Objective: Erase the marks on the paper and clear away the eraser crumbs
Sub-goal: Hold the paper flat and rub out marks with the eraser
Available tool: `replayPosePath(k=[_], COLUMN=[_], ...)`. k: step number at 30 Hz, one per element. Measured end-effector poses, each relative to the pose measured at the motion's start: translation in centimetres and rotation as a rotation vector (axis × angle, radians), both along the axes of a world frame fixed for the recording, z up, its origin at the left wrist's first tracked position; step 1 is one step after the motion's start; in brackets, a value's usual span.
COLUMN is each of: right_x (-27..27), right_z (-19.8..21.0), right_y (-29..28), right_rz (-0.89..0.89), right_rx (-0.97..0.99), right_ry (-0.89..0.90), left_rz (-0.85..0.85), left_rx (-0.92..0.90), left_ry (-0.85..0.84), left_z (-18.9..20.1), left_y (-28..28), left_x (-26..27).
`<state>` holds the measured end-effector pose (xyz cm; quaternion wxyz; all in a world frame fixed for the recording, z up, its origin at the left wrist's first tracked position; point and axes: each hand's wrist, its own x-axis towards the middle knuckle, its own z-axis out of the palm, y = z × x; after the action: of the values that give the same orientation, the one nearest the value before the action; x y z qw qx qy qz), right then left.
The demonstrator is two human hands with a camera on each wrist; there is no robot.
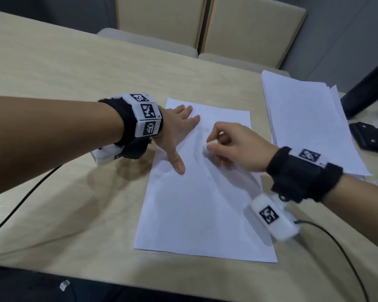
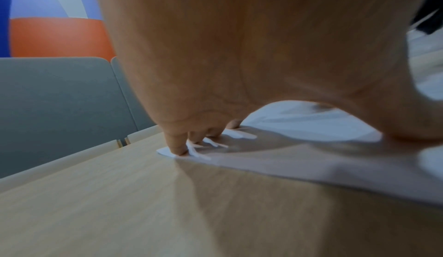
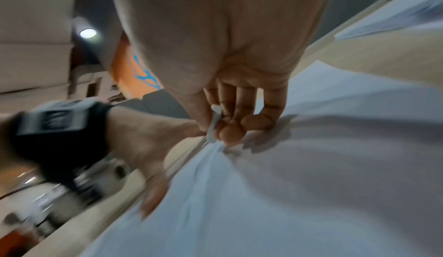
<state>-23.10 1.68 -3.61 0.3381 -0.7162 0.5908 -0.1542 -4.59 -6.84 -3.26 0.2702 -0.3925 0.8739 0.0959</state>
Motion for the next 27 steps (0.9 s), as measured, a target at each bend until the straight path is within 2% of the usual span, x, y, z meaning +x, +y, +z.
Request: replayPosePath(k=[2,4,11,13,15,17,19,24,25,27], right_x=[0.5,0.8,1.1,1.2,1.5,1.6,1.6,1.5,1.6,1.7], right_z=[-0.1,-0.5,0.2,0.3,0.2,0.1,-0.2,0.1,0.2,0.4], right_y=[-2.9,-4.2,0.7,-0.5,-2.9,-4.7,-4.7,-0.7,-0.7,-1.8], right_rz=[-0.104,-0.094,0.283,0.240,0.086,-0.025,-0.007,0.241,0.256,0.169], right_rx=[-0.015,-0.011,0.095,0.045,-0.046,-0.051,-0.037,0.043,0.049,-0.015], right_ry=[-0.038,0.000,0.157,0.158,0.113,0.047,0.049,0.162,0.176,0.151], left_rz=[-0.003,-0.006,-0.007,-0.010,-0.011,-0.004,-0.001,-0.011,-0.009,-0.010], left_rx=[0.005,0.010,0.008,0.004,0.009,0.024,0.027,0.015,0.016,0.013], left_ry=[0.015,0.008,-0.013,0.000,0.027,0.044,0.037,0.009,0.013,0.025], left_z=[-0.1,-0.3,-0.3,-0.4,-0.4,-0.4,-0.4,-0.5,-0.5,-0.5], left_y=[-0.1,-0.2,-0.3,-0.3,-0.3,-0.3,-0.4,-0.3,-0.4,-0.4], left_x=[0.1,0.1,0.0,0.1,0.2,0.3,0.2,0.2,0.2,0.3])
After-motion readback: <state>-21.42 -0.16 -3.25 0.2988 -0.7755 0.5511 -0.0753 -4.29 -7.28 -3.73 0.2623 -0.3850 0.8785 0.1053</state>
